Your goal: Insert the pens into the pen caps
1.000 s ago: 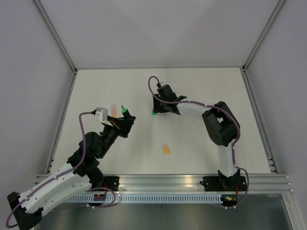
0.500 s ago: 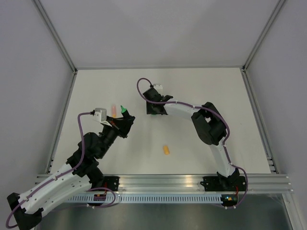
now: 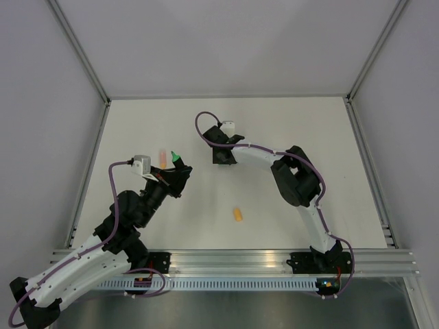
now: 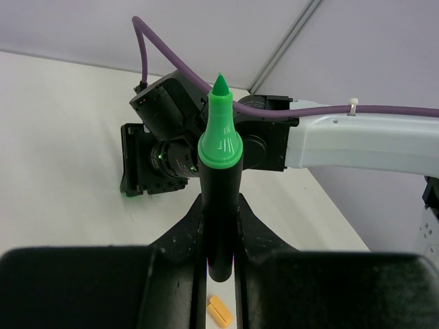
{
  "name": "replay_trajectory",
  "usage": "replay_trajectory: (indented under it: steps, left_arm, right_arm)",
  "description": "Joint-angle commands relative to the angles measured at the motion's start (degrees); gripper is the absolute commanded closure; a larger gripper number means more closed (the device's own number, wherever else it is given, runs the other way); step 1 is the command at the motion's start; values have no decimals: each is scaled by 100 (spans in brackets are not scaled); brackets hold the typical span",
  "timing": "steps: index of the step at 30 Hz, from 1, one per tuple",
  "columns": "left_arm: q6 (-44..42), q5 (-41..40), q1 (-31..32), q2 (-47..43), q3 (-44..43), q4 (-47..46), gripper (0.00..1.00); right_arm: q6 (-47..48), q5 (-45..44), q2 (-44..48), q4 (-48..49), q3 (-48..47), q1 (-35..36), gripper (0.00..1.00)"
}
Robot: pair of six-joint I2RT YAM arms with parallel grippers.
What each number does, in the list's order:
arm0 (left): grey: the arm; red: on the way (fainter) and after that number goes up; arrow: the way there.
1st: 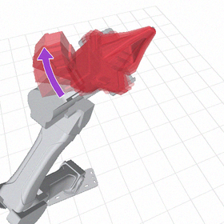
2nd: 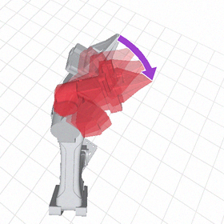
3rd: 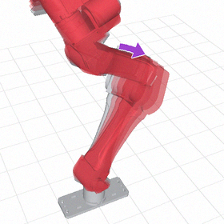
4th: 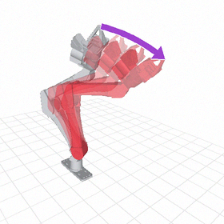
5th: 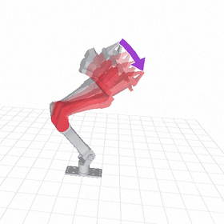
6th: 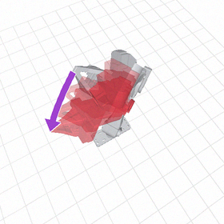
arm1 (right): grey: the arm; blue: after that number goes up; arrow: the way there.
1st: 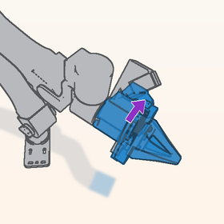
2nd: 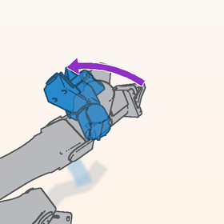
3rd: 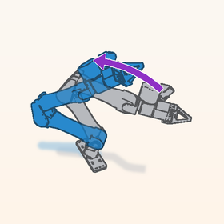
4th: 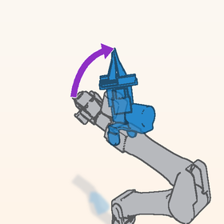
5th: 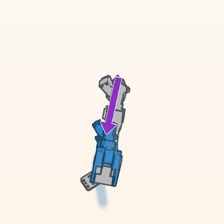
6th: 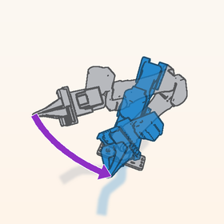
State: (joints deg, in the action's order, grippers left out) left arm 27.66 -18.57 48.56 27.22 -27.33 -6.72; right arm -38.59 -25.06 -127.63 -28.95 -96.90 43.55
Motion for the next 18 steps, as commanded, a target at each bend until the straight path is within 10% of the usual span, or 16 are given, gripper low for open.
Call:
replay_trajectory:
  steps: [1,18]
  left_arm:
    - [90,-24,-13,2,9,-84,98]
    - [99,2,-13,29,17,-101,98]
  right_arm:
    - [-158,-122,-183,-137,-329,39,48]
    - [-123,-104,-306,-410,-505,57,56]
